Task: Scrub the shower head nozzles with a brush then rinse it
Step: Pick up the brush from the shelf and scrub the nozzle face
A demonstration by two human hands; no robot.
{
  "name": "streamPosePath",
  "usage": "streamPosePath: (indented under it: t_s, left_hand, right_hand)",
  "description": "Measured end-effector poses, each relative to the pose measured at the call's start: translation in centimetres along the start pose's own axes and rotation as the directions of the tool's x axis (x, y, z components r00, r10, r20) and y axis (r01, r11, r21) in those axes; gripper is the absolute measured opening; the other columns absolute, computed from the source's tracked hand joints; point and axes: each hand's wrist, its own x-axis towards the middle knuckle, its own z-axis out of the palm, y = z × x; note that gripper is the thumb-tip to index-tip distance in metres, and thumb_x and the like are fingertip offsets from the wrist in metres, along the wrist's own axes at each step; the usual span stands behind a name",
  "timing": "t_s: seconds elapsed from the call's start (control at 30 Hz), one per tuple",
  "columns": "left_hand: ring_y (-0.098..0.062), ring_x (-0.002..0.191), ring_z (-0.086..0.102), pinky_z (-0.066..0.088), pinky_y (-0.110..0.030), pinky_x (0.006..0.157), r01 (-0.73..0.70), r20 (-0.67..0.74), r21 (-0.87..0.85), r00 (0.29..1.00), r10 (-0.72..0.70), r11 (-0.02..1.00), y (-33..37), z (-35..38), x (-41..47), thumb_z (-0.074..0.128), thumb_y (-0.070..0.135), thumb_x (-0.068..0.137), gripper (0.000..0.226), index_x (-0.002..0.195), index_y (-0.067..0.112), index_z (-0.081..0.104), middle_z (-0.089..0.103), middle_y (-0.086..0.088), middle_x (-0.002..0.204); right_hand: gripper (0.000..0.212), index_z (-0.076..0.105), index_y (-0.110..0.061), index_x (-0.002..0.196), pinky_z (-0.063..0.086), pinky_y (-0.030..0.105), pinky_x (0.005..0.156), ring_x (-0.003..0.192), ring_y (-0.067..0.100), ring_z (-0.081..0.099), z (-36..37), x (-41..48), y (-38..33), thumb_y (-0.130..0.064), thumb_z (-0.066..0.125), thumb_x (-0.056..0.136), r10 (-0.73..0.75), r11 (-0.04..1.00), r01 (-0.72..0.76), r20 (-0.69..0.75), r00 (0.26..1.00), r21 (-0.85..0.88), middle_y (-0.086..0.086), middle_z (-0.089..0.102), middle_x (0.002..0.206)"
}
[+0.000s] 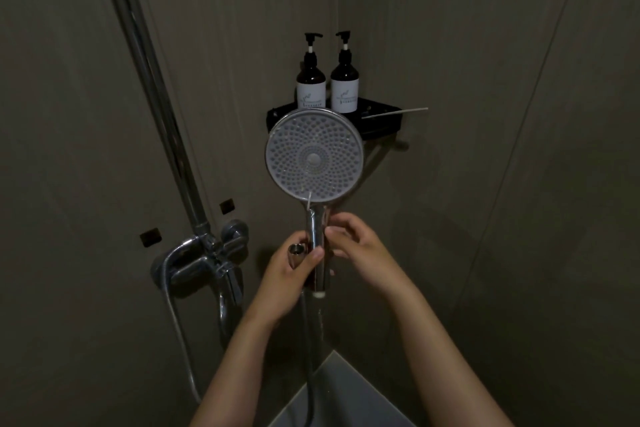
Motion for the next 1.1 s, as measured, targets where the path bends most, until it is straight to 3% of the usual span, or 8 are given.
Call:
streamPosePath:
  t_s: [0.2, 0.43, 0.53, 0.6, 0.73, 0.8, 0.9, 1.1]
  left_hand:
    - [-0.023, 0.079, 0.072, 0.057, -0.026, 0.066, -0.072, -0.035, -0.103, 0.997, 0.069, 0.992, 2.9, 0.6, 3.8, 0.053, 0.014, 0.091, 0.02, 0.111, 0.011, 0.054, 0.071, -0.009, 0.096]
    - [-0.021, 0.073, 0.072, 0.059, -0.029, 0.068, -0.197, -0.069, -0.136, 0.98, 0.189, 0.971, 7.7, 2.2, 10.2, 0.049, 0.011, 0.094, 0.016, 0.107, 0.002, 0.049, 0.067, -0.015, 0.096]
    - [-0.025, 0.077, 0.072, 0.059, -0.037, 0.071, -0.226, -0.083, -0.127, 0.973, 0.216, 0.966, 8.8, 2.7, 12.7, 0.051, 0.017, 0.093, 0.01, 0.101, 0.012, 0.053, 0.068, -0.013, 0.097]
    - [-0.025, 0.078, 0.072, 0.059, -0.038, 0.071, -0.235, -0.086, -0.127, 0.971, 0.225, 0.964, 9.3, 3.1, 14.3, 0.052, 0.018, 0.092, 0.008, 0.1, 0.016, 0.055, 0.068, -0.011, 0.095]
    - [-0.025, 0.079, 0.072, 0.058, -0.031, 0.071, -0.209, -0.089, -0.173, 0.977, 0.196, 0.963, 9.9, 4.3, 16.9, 0.053, 0.016, 0.093, 0.01, 0.102, 0.018, 0.057, 0.068, -0.01, 0.094]
    - [-0.025, 0.079, 0.072, 0.058, -0.03, 0.069, -0.199, -0.086, -0.181, 0.979, 0.186, 0.963, 9.7, 5.0, 17.8, 0.053, 0.017, 0.092, 0.009, 0.1, 0.019, 0.057, 0.068, -0.01, 0.094]
    - [-0.024, 0.078, 0.072, 0.058, -0.028, 0.067, -0.176, -0.086, -0.193, 0.983, 0.162, 0.965, 9.1, 5.7, 18.8, 0.053, 0.015, 0.092, 0.009, 0.1, 0.016, 0.055, 0.067, -0.013, 0.096]
    - [-0.023, 0.08, 0.072, 0.057, -0.025, 0.068, -0.123, -0.099, -0.163, 0.989, 0.108, 0.979, 7.2, 5.5, 19.7, 0.053, 0.015, 0.092, 0.015, 0.107, 0.014, 0.055, 0.068, -0.016, 0.1]
  right_hand:
    - [0.028, 0.053, -0.017, 0.116, 0.048, 0.011, 0.079, 0.097, 0.007, 0.06, -3.5, 2.5, -3.3, -0.008, 0.057, 0.09, -0.116, 0.988, 0.107, -0.09, 0.989, -0.107, 0.009, 0.062, 0.115]
    - [0.028, 0.056, -0.011, 0.106, 0.047, 0.017, 0.085, 0.097, 0.013, 0.059, -8.2, 6.8, -9.3, 0.005, 0.061, 0.084, -0.386, 0.893, 0.329, -0.147, 0.911, -0.309, 0.009, 0.061, 0.101]
    - [0.028, 0.059, -0.011, 0.104, 0.045, 0.009, 0.081, 0.089, 0.006, 0.059, -10.0, 8.6, -11.4, 0.006, 0.063, 0.082, -0.47, 0.831, 0.37, -0.168, 0.866, -0.416, 0.006, 0.063, 0.098]
    - [0.029, 0.061, -0.011, 0.104, 0.041, 0.004, 0.079, 0.088, 0.004, 0.057, -11.3, 10.1, -12.4, 0.003, 0.066, 0.079, -0.521, 0.753, 0.343, -0.191, 0.832, -0.561, 0.001, 0.063, 0.098]
    - [0.033, 0.063, -0.021, 0.109, 0.039, 0.032, 0.097, 0.114, 0.02, 0.05, -14.0, 13.4, -13.5, -0.018, 0.071, 0.077, -0.522, 0.467, 0.111, -0.173, 0.835, -0.877, 0.0, 0.062, 0.113]
    - [0.034, 0.064, -0.025, 0.108, 0.037, 0.035, 0.097, 0.117, 0.023, 0.047, -14.9, 14.8, -13.6, -0.028, 0.072, 0.075, -0.477, 0.379, 0.043, -0.155, 0.865, -0.924, 0.001, 0.061, 0.117]
    - [0.034, 0.065, -0.026, 0.106, 0.04, 0.034, 0.091, 0.113, 0.024, 0.05, -15.8, 16.3, -13.5, -0.034, 0.073, 0.074, -0.418, 0.322, -0.006, -0.148, 0.897, -0.947, 0.003, 0.061, 0.115]
    - [0.036, 0.059, -0.022, 0.116, 0.048, 0.033, 0.081, 0.106, 0.025, 0.059, -16.2, 18.2, -12.2, -0.029, 0.067, 0.081, -0.27, 0.338, -0.097, -0.195, 0.943, -0.936, 0.004, 0.061, 0.117]
